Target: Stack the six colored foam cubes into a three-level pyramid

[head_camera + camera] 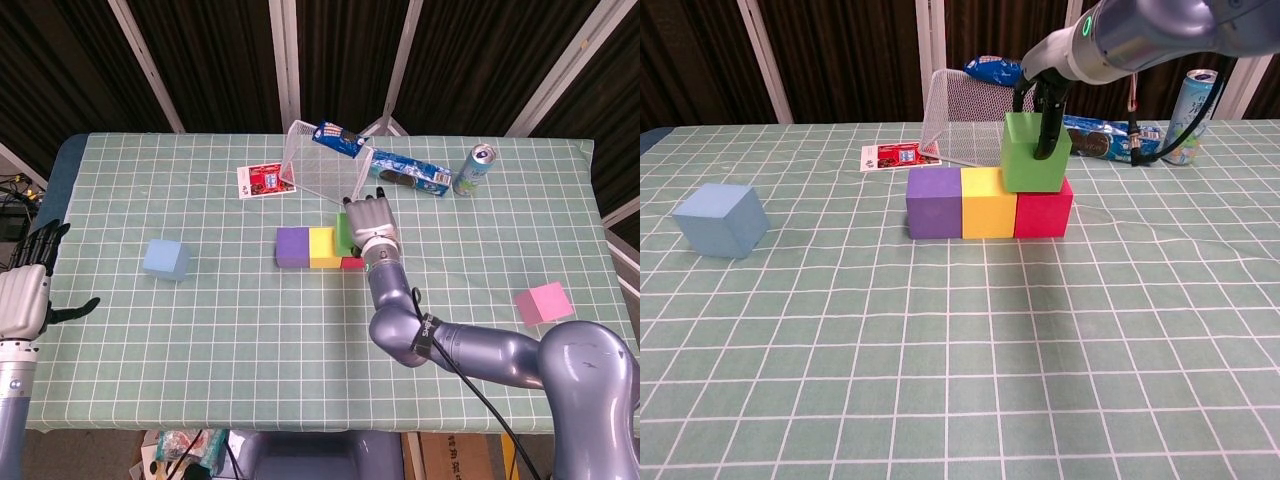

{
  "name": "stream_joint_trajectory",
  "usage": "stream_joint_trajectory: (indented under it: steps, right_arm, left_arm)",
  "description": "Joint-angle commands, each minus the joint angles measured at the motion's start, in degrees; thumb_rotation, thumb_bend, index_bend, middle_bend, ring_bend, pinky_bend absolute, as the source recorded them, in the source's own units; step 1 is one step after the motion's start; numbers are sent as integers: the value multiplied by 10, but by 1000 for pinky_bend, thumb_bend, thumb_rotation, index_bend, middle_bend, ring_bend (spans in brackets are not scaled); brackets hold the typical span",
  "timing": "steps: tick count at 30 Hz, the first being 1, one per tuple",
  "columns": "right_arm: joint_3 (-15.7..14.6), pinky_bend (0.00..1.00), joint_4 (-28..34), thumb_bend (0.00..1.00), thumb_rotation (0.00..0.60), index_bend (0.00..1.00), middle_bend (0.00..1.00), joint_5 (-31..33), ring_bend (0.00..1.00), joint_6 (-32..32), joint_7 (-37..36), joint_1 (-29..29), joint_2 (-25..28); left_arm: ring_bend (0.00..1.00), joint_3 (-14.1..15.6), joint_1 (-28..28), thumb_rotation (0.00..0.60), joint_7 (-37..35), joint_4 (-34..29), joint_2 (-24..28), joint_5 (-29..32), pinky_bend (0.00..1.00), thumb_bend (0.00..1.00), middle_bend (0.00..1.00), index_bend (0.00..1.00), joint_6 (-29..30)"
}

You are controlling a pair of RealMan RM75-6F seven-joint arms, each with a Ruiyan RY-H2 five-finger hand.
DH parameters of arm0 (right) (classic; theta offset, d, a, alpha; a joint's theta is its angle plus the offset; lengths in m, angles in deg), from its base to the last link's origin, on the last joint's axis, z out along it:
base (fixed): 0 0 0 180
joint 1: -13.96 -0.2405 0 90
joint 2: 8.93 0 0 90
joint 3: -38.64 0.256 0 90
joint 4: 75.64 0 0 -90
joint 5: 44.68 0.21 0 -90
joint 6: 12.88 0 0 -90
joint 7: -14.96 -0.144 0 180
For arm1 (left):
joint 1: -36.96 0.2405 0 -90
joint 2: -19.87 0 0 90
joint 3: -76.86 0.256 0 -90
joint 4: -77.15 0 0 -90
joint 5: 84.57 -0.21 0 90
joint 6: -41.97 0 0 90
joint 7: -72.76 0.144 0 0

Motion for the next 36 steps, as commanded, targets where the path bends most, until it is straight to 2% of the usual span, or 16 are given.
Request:
stream_joint_trajectory:
  steps: [1,36]
  right_arm:
    - [0,0,0,288,600,179,424,1,199,1,0,-1,-1]
    - [2,0,-24,289,600,179,424,5,199,5,9,-13,-25]
  left_arm:
    - [0,0,0,600,-1,1,0,1,30,49,0,0,-1]
    - [0,0,-1,600,-4,7,0,7,30,49,0,0,-4]
